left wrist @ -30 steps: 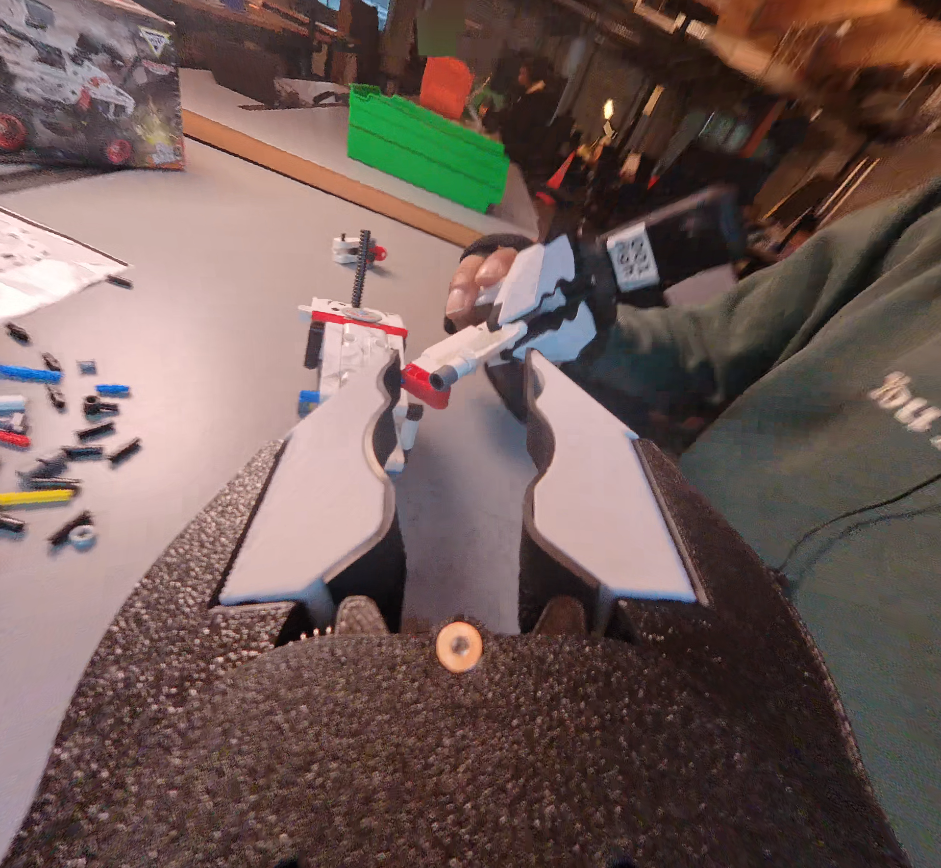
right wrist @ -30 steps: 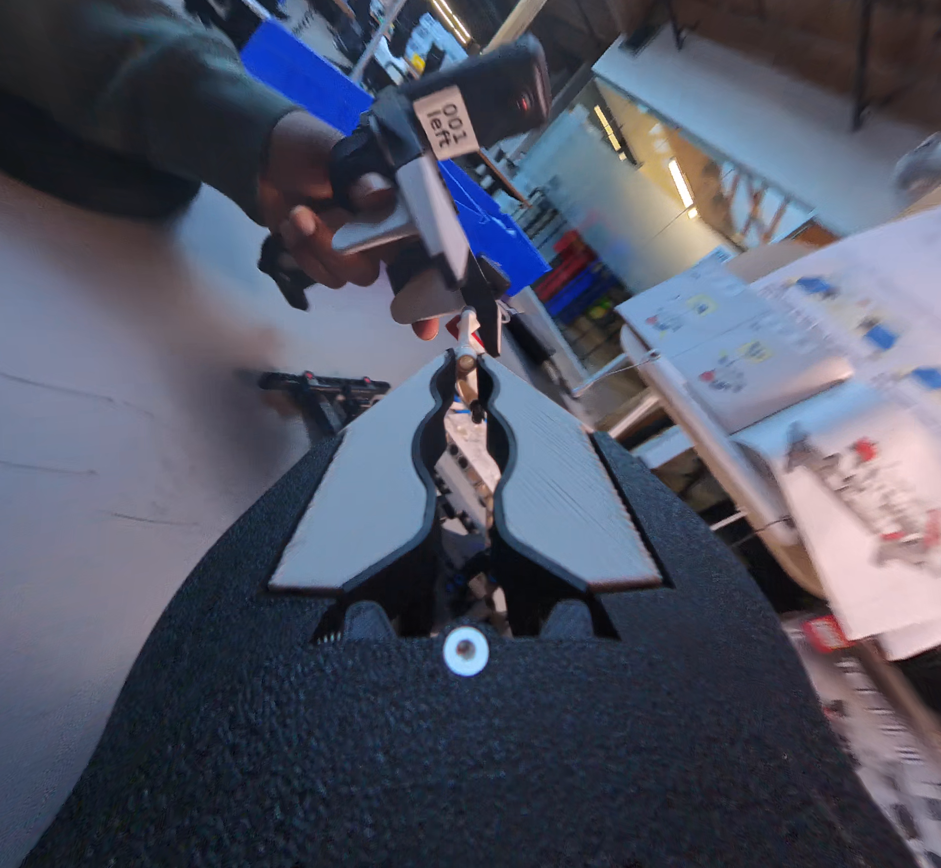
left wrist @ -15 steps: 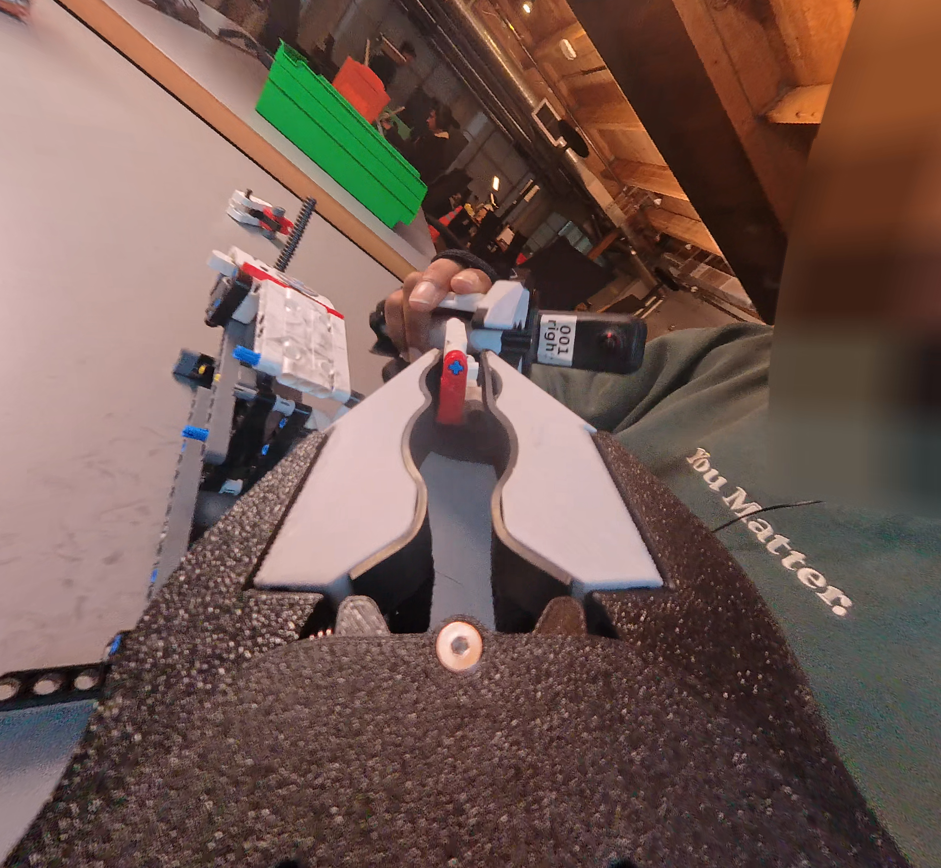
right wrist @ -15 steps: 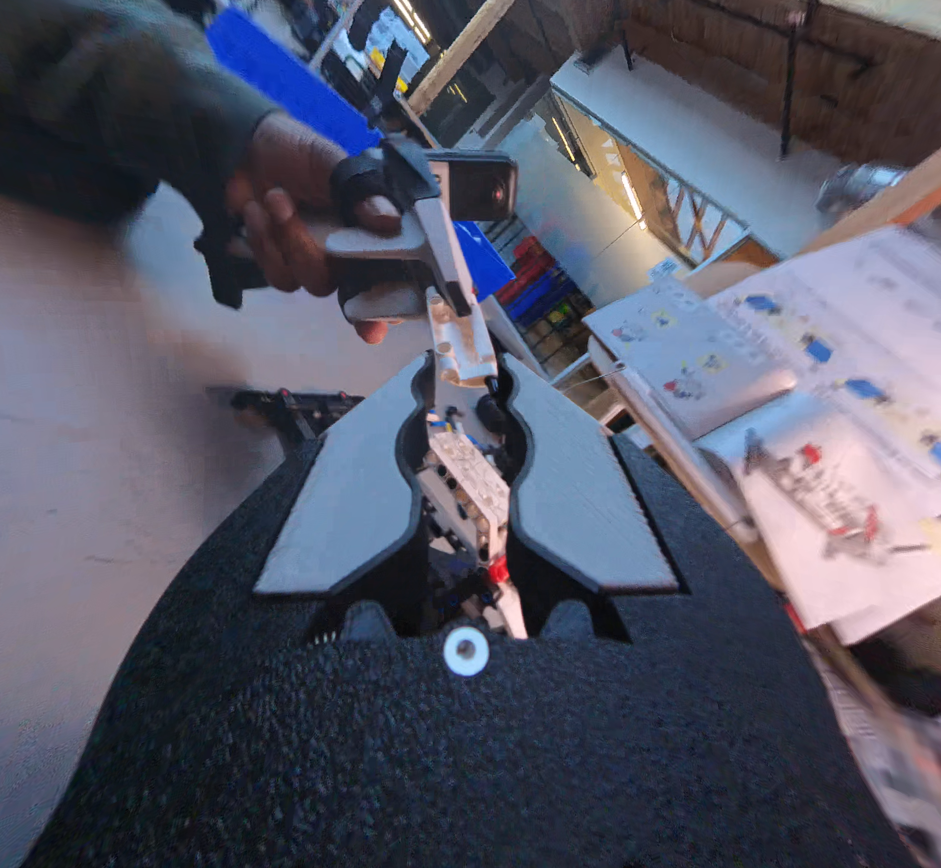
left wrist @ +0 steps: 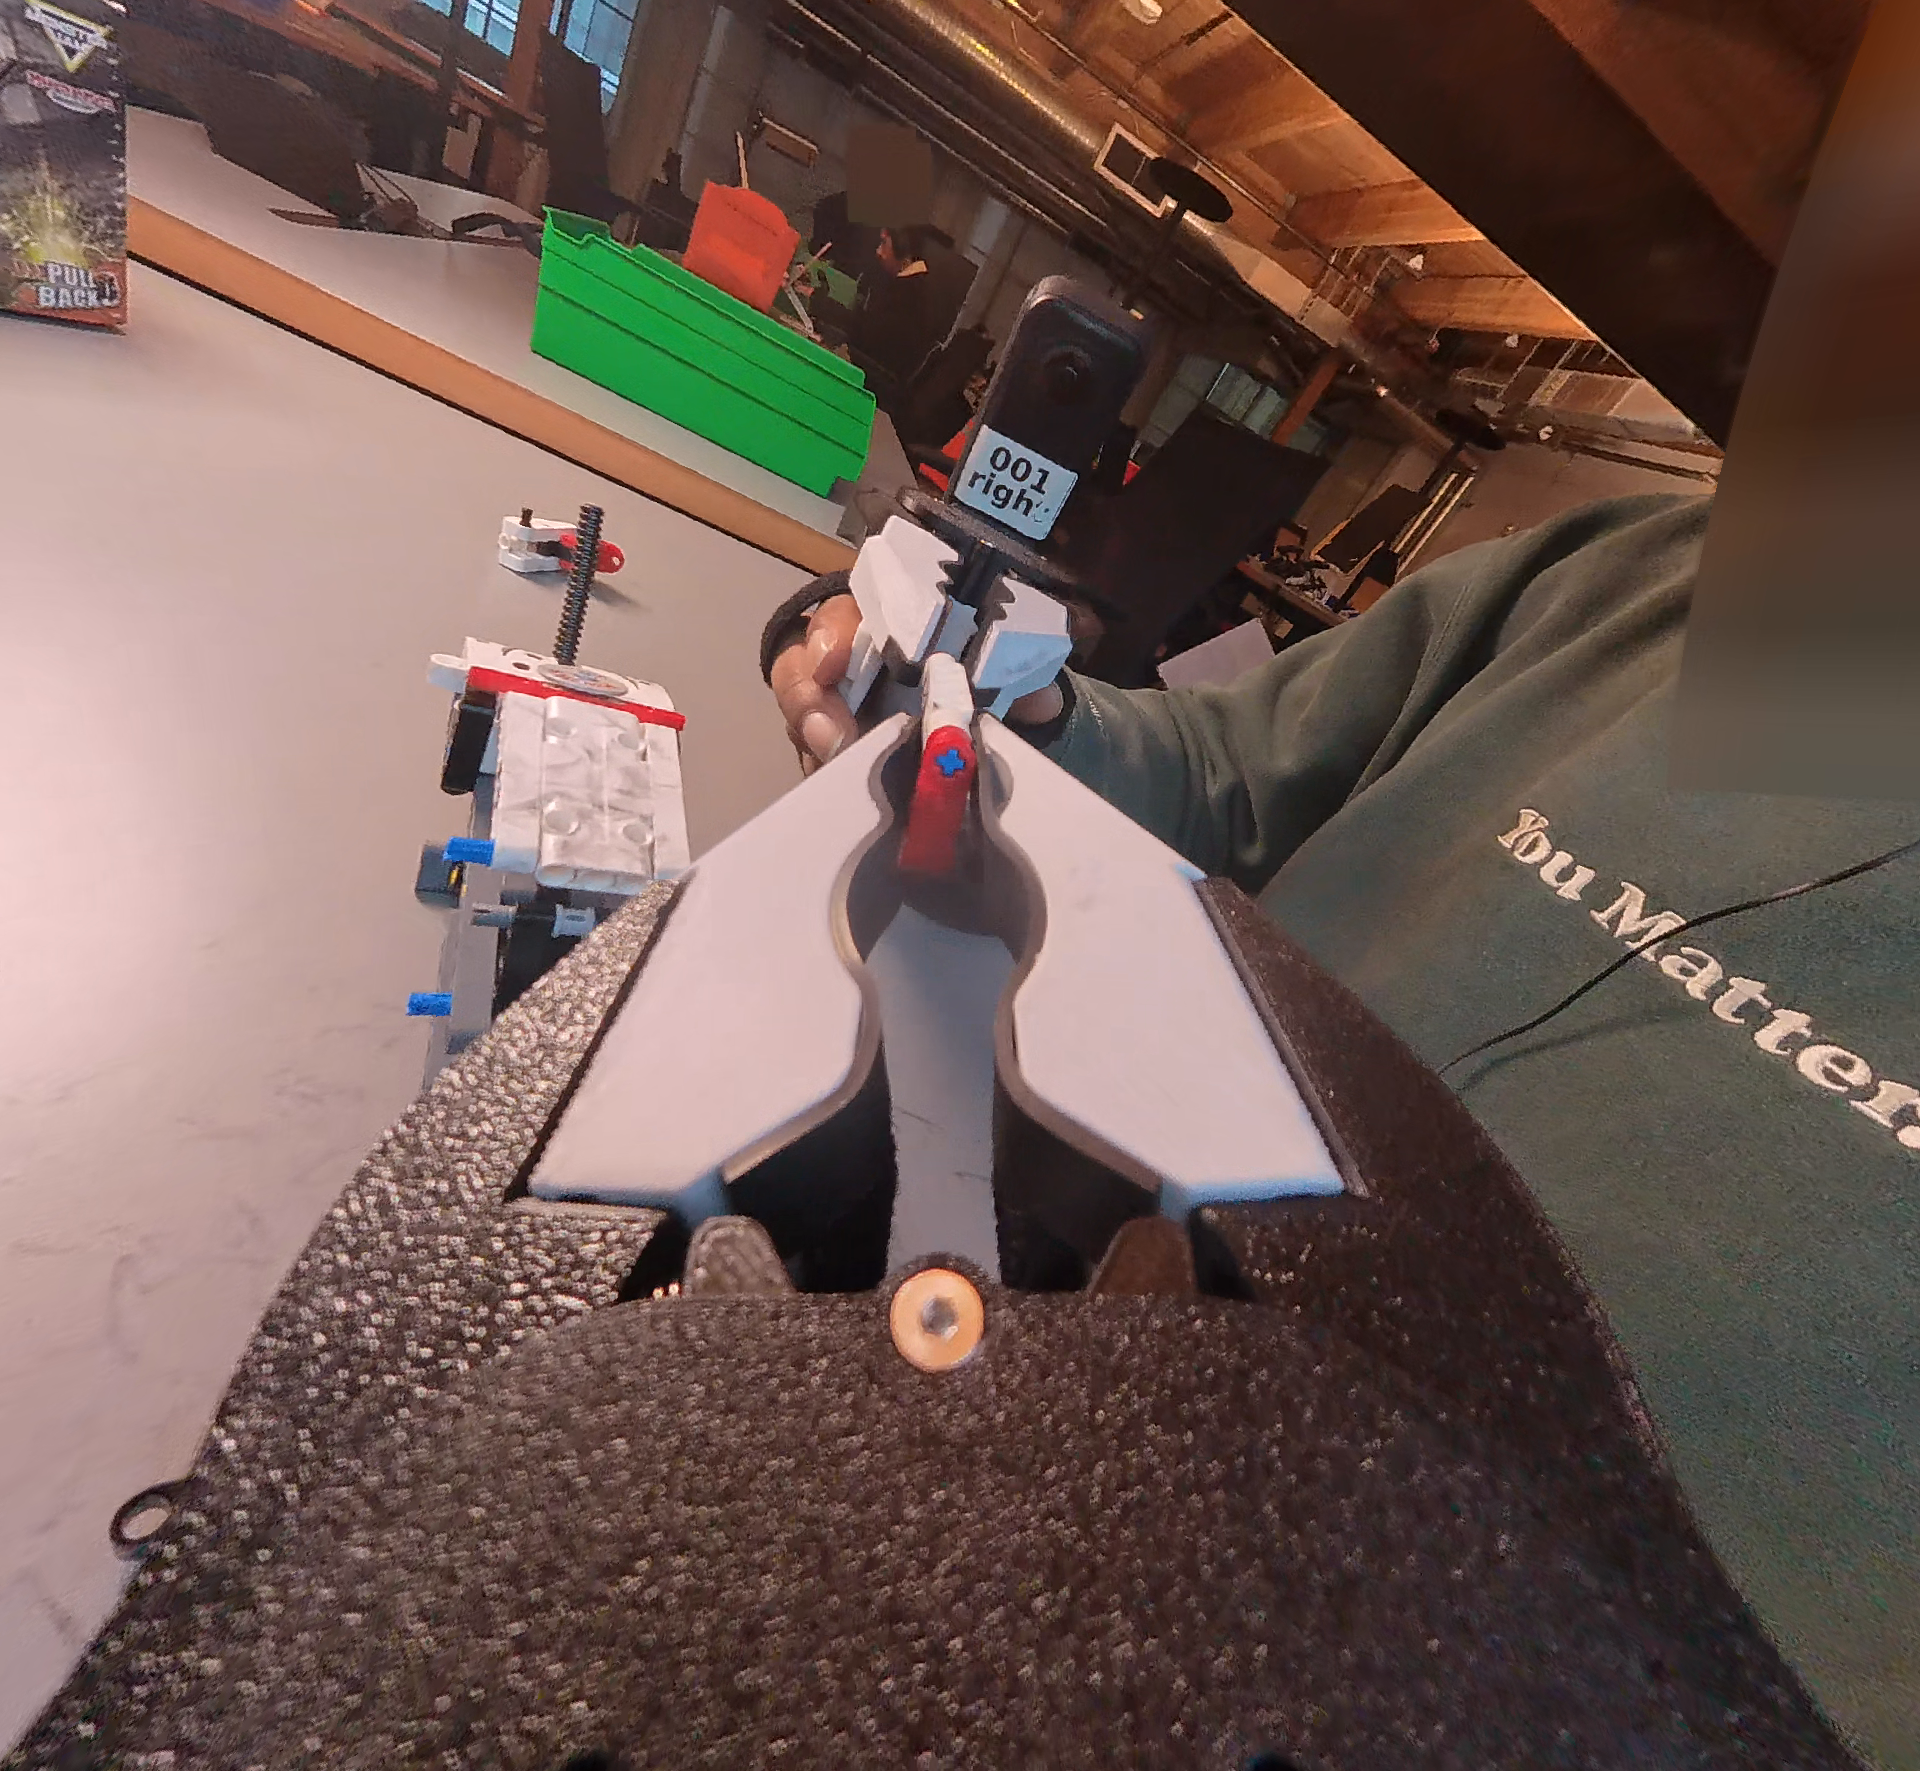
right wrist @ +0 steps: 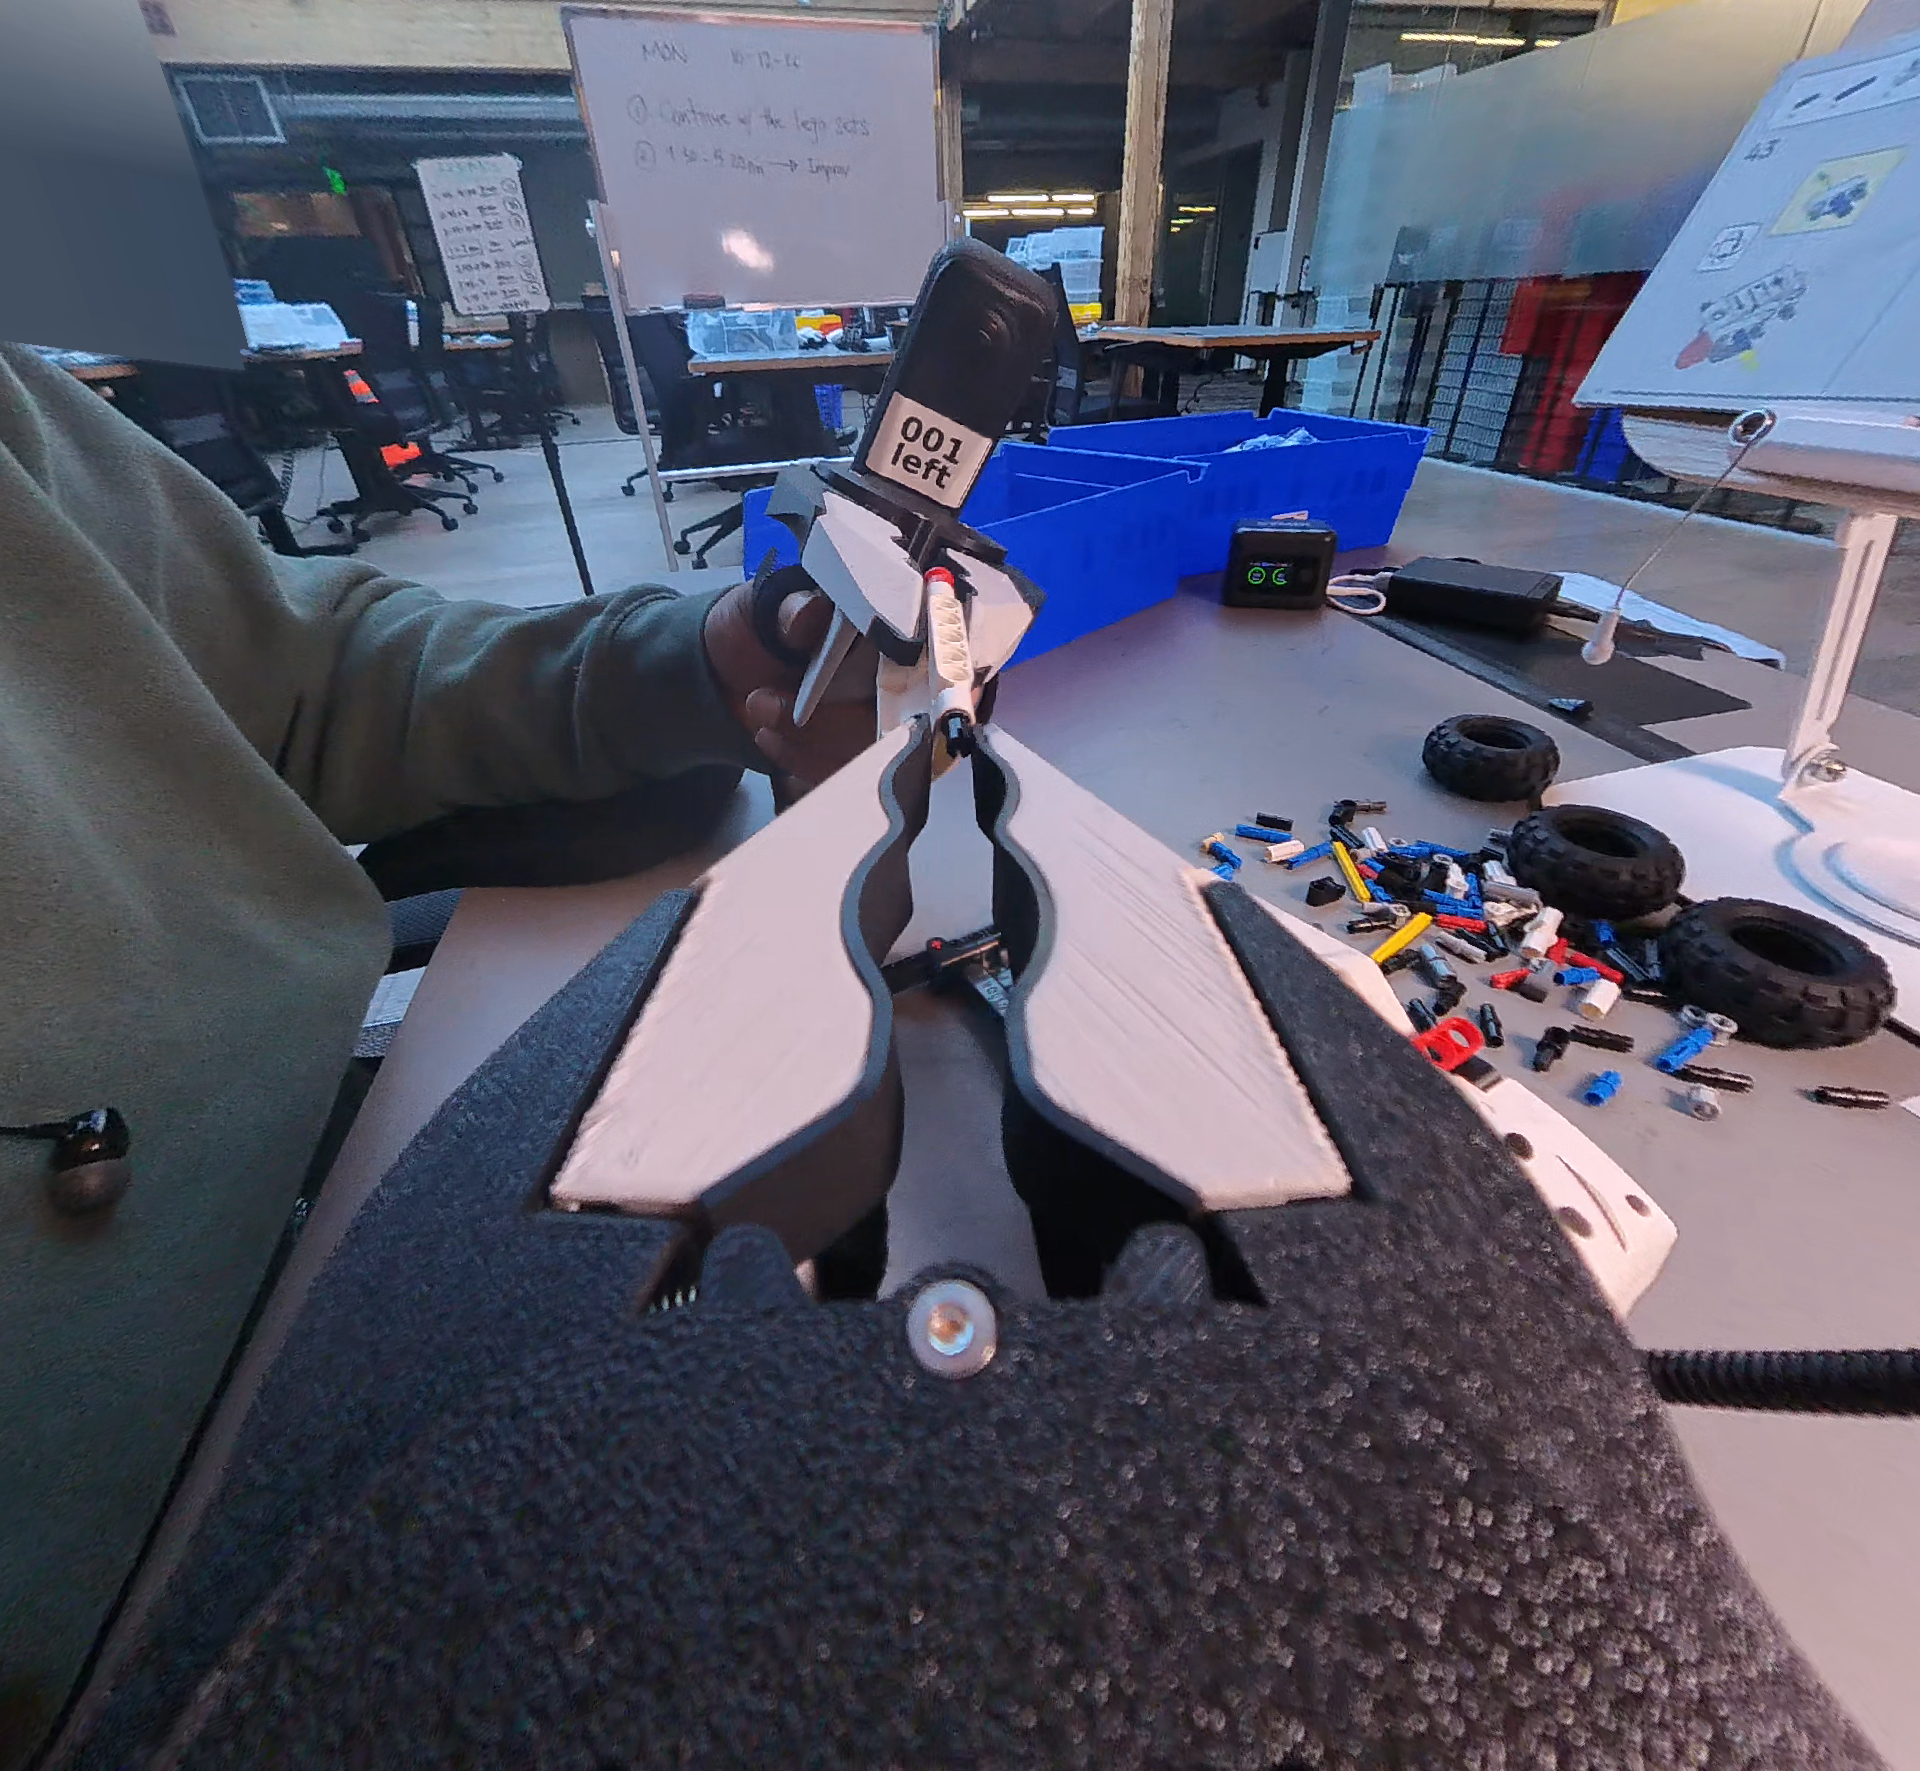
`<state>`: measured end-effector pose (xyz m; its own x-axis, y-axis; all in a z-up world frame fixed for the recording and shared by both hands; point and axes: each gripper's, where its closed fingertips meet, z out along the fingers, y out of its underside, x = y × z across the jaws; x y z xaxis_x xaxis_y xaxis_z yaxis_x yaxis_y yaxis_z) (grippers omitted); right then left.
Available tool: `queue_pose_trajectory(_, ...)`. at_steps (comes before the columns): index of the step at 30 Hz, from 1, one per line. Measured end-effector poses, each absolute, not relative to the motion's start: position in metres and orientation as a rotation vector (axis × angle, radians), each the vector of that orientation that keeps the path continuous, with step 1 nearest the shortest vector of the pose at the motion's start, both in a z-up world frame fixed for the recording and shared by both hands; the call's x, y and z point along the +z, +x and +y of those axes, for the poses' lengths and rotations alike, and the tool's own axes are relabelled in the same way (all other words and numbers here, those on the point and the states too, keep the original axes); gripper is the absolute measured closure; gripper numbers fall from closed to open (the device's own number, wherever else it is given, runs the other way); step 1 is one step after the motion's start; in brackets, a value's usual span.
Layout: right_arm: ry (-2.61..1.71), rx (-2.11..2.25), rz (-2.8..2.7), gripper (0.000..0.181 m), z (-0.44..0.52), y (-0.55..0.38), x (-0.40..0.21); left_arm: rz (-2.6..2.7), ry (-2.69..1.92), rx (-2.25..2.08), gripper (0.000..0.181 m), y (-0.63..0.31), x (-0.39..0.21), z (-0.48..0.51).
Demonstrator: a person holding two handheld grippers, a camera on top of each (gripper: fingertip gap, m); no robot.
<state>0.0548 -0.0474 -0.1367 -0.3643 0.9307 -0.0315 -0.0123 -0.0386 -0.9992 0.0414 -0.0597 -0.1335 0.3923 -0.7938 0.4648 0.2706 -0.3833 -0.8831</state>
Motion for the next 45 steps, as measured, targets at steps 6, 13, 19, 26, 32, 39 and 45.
queue_pose_trajectory(6, -1.009, 1.544, -1.475, 0.176, -0.05, 0.056, -0.138, 0.551, -1.594, -1.155, 0.17, 0.046, -0.138, -0.062)
queue_pose_trajectory(13, -0.983, 1.565, -1.504, 0.177, -0.059, 0.057, -0.138, 0.635, -1.608, -1.069, 0.174, 0.053, -0.139, -0.066)
queue_pose_trajectory(19, -0.99, 1.634, -1.375, 0.179, -0.028, 0.077, -0.116, 0.476, -1.515, -1.009, 0.175, 0.005, -0.112, -0.062)
queue_pose_trajectory(26, -1.052, 1.318, -1.323, 0.178, 0.024, 0.068, -0.099, 0.392, -1.593, -0.882, 0.174, -0.014, -0.12, -0.045)
queue_pose_trajectory(32, -1.243, 0.925, -1.941, 0.178, 0.097, 0.013, -0.16, 0.283, -1.568, -0.904, 0.174, -0.029, -0.127, -0.036)
queue_pose_trajectory(39, -1.337, 0.856, -2.257, 0.177, 0.105, -0.059, -0.264, 0.353, -1.557, -0.898, 0.174, -0.014, -0.136, -0.039)
queue_pose_trajectory(45, -1.317, 0.885, -2.167, 0.145, 0.105, -0.071, -0.247, 0.329, -1.558, -0.952, 0.174, -0.015, -0.141, -0.037)
